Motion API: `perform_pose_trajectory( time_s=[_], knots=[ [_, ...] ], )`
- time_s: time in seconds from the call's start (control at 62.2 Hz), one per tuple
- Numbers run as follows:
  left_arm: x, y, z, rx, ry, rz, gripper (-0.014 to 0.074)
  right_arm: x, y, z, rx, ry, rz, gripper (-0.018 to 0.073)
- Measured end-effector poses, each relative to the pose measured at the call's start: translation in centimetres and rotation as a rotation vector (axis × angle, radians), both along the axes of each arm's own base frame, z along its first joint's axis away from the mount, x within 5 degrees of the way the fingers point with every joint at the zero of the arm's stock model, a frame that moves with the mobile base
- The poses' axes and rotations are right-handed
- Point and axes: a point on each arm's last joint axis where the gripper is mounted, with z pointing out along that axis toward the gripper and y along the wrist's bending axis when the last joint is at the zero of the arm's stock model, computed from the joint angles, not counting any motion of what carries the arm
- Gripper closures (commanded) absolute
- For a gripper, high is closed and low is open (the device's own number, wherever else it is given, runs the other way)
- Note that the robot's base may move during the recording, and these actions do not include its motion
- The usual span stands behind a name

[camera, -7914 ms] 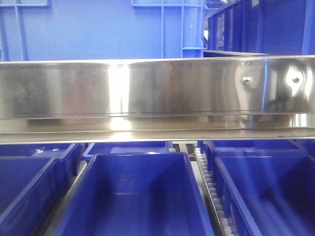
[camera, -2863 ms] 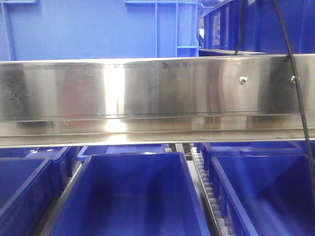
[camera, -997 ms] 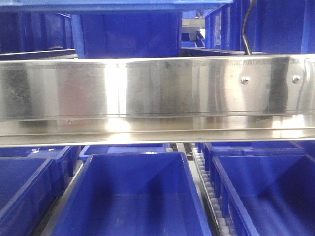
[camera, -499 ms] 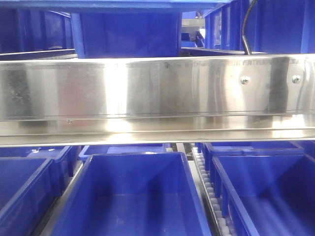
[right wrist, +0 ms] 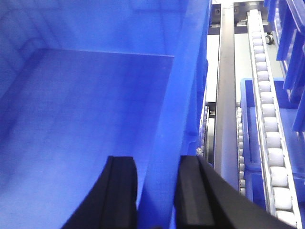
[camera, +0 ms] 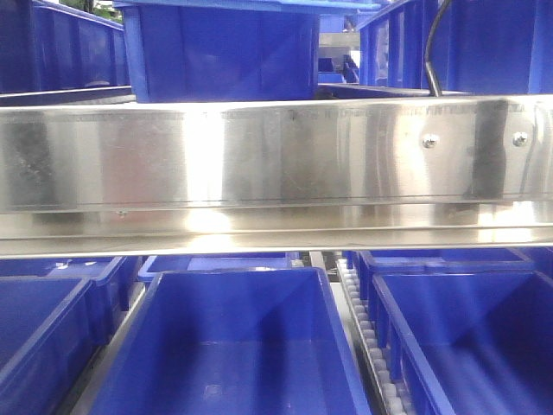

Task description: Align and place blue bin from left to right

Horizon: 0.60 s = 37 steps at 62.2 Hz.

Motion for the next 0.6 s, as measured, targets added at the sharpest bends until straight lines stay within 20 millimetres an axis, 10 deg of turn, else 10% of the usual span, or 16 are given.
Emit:
perform_pose_trajectory(
  time_s=[0.595],
  knots=[
    [-0.12,0.12,-0.24,0.010,0.029,0.002,0.0707,0.24,0.13,0.52,0.022,-0.060,0.005,0.0712]
  ],
)
